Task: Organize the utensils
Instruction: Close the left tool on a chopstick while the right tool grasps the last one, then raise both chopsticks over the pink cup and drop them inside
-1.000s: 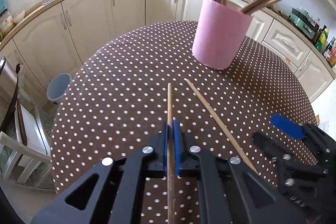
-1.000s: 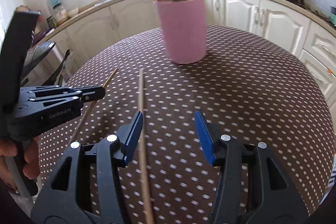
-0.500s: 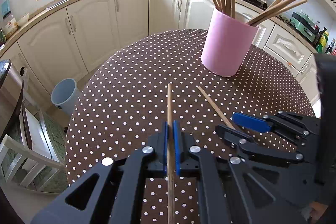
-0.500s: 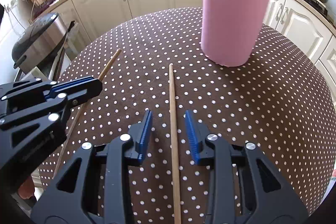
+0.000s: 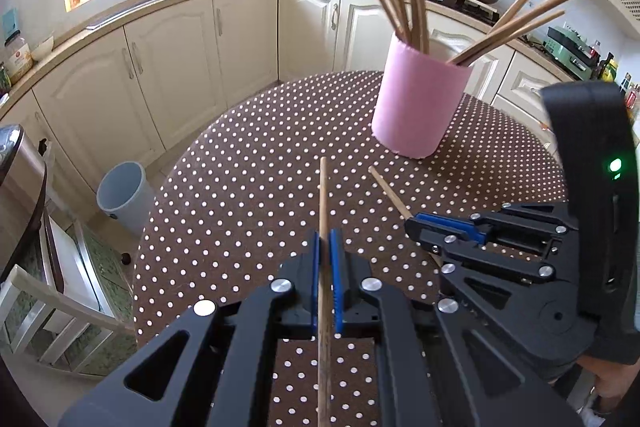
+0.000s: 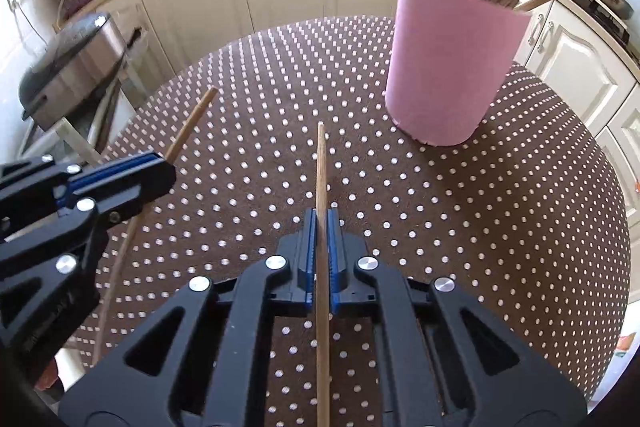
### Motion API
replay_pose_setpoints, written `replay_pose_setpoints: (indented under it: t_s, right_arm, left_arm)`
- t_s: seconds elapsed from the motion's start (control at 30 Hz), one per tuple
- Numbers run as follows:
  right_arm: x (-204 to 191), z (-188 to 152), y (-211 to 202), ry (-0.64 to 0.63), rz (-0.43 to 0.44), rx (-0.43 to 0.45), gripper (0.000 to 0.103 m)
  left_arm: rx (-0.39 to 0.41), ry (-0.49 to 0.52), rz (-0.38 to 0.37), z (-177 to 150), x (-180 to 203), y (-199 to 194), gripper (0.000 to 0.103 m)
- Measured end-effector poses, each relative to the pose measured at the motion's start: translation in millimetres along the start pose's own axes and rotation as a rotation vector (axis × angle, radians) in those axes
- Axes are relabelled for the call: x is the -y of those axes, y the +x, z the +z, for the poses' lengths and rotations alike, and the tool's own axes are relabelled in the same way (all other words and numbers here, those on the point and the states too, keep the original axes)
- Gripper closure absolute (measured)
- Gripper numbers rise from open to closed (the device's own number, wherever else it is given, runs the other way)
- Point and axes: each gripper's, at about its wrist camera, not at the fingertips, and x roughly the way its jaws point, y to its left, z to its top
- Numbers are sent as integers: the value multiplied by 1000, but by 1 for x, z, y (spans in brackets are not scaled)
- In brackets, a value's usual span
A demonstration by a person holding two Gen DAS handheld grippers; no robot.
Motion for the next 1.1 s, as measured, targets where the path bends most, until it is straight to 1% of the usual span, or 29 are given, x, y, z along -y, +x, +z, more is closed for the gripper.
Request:
replay_pose_setpoints:
  t_s: [0.17, 0.33, 0.57, 0.67, 0.8, 0.97, 1.03, 1.1]
  right_arm:
    - [2, 0, -36, 23, 38, 90, 97]
    - [-2, -2, -78, 28, 54, 192, 97]
    - [5, -10, -132, 51, 61, 329, 97]
    - [8, -15, -152, 64, 57, 382, 97]
    - [14, -23, -169, 71, 37, 427, 97]
    - [21, -30, -180, 81, 15, 454, 97]
    - [24, -31, -182, 86, 12, 464, 97]
    - [26, -33, -184, 95, 8, 474, 97]
  left_arm:
    - [46, 13, -26, 6, 4, -24, 97]
    - [101, 33, -63, 11, 13, -54, 97]
    - [216, 63, -135, 16, 29, -103, 97]
    - [263, 75, -154, 17, 38, -121, 97]
    - [317, 90, -172, 19, 45, -139, 97]
    - [385, 86, -185, 18, 49, -156, 97]
    - [405, 89, -187, 18, 50, -158, 97]
    - [407, 93, -186, 21, 52, -157, 97]
